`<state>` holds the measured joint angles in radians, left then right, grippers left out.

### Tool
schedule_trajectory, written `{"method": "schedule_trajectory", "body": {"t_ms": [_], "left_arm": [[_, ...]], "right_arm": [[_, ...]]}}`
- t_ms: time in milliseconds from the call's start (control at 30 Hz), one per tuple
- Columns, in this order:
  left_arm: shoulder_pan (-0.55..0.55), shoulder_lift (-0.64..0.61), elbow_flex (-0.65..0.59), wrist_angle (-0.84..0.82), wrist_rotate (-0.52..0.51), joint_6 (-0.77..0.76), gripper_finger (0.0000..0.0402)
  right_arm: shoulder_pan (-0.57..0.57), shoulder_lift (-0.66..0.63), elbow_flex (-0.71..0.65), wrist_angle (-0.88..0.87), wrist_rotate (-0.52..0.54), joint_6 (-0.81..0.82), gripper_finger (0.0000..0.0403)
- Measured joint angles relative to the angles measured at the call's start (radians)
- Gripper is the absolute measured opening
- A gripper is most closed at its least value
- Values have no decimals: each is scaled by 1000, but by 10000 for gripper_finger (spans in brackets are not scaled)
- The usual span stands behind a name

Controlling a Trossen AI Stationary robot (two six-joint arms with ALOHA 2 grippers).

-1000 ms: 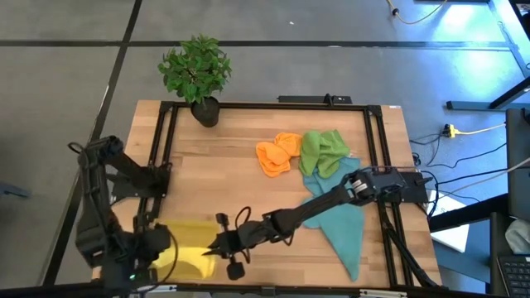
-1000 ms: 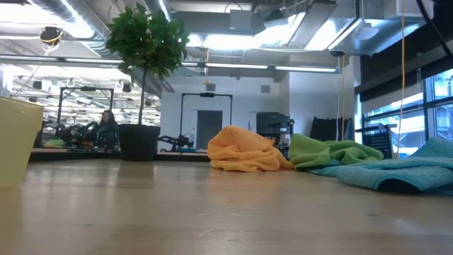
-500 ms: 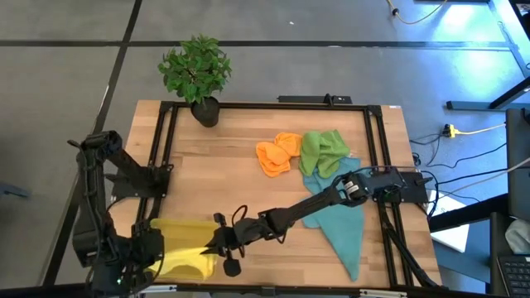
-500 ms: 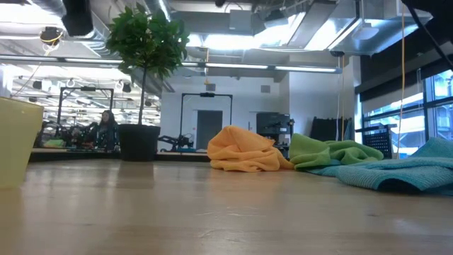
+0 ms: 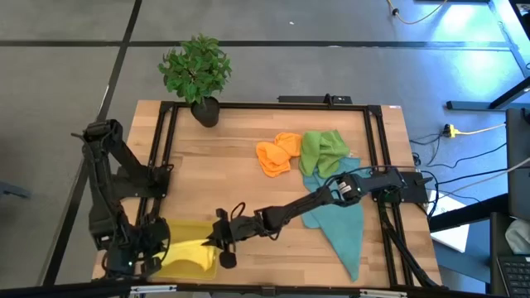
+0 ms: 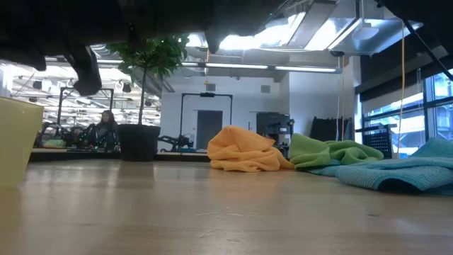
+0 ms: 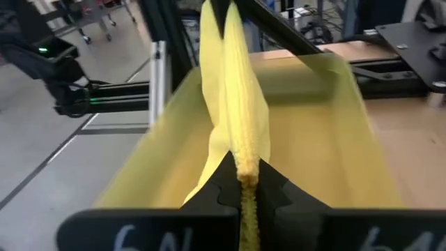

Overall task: Fold microfiber towels
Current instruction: Put the folded yellow microfiber cloth into the yellow bin

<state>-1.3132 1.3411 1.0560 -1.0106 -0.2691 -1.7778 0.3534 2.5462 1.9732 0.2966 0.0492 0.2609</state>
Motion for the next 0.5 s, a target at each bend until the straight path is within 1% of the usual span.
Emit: {"method": "schedule_trajectory", "body": {"t_ms": [200, 300, 400, 500], "left_arm": [[0, -2, -36, 5, 3, -8, 0], [0, -2, -31, 22, -5, 15, 0], [0, -2, 5, 37, -21, 55, 0], [0, -2, 53, 34, -21, 63, 0]], "right_arm": [[-14, 4, 1, -39, 12, 16, 6], [-17, 4, 0, -39, 3, 7, 6], [-16, 4, -1, 0, -60, 33, 6], [-10, 4, -1, 53, -136, 81, 6]]}}
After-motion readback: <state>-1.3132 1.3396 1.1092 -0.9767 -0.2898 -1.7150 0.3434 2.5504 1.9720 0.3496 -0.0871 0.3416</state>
